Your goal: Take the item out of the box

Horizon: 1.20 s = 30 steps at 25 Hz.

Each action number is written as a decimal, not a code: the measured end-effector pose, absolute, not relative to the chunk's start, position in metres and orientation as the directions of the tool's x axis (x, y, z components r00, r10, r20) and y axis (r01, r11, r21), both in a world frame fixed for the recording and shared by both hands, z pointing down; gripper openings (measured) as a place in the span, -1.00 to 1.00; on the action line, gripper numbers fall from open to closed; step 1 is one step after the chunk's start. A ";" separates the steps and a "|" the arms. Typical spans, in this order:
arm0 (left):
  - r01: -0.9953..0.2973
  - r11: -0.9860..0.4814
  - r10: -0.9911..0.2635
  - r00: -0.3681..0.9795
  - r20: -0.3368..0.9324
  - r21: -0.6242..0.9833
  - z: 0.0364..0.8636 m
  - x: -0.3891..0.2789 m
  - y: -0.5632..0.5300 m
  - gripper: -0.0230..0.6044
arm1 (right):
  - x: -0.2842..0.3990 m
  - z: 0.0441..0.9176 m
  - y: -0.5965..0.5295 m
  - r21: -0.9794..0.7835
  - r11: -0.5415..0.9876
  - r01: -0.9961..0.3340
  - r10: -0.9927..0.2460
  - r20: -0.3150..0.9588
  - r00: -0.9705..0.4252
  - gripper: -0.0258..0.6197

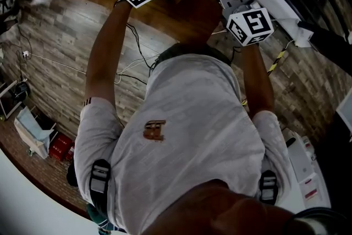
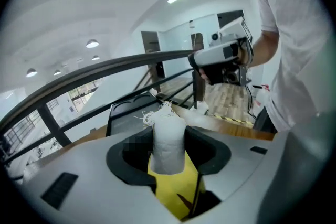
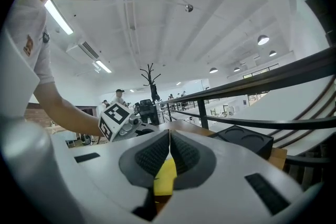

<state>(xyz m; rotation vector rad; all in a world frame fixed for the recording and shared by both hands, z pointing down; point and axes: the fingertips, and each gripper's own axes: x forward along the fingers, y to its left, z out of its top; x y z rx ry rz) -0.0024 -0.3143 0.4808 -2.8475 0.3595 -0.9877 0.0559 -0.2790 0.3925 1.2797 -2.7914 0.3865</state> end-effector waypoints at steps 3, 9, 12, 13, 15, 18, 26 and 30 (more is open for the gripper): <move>-0.268 -0.950 -0.311 0.802 0.509 -0.158 0.456 -0.005 -0.309 -0.28 | 0.050 0.385 -0.277 -0.201 0.640 -0.742 -0.733 0.133 -0.667 -0.82; -0.404 -0.912 -0.406 0.856 0.319 -0.075 0.406 -0.003 -0.287 -0.28 | 0.046 0.369 -0.265 -0.193 0.659 -0.727 -0.724 0.097 -0.682 -0.82; -0.453 -0.890 -0.452 0.862 0.231 -0.050 0.383 -0.007 -0.280 -0.28 | 0.042 0.359 -0.259 -0.189 0.670 -0.718 -0.718 0.077 -0.691 -0.82; -0.469 -0.882 -0.467 0.860 0.206 -0.044 0.377 -0.009 -0.277 -0.28 | 0.040 0.357 -0.257 -0.189 0.674 -0.714 -0.716 0.072 -0.694 -0.82; -0.499 -0.866 -0.497 0.853 0.161 -0.033 0.368 -0.013 -0.273 -0.28 | 0.037 0.354 -0.253 -0.187 0.681 -0.708 -0.711 0.063 -0.700 -0.82; -0.533 -0.846 -0.532 0.840 0.107 -0.021 0.357 -0.018 -0.266 -0.28 | 0.033 0.350 -0.246 -0.188 0.688 -0.701 -0.706 0.049 -0.707 -0.82; -0.593 -0.805 -0.593 0.805 -0.003 0.009 0.328 -0.028 -0.234 -0.28 | 0.024 0.335 -0.222 -0.184 0.706 -0.684 -0.695 0.005 -0.719 -0.82; -0.616 -0.787 -0.617 0.785 -0.053 0.037 0.316 -0.033 -0.220 -0.28 | 0.018 0.328 -0.209 -0.176 0.712 -0.680 -0.693 -0.017 -0.721 -0.82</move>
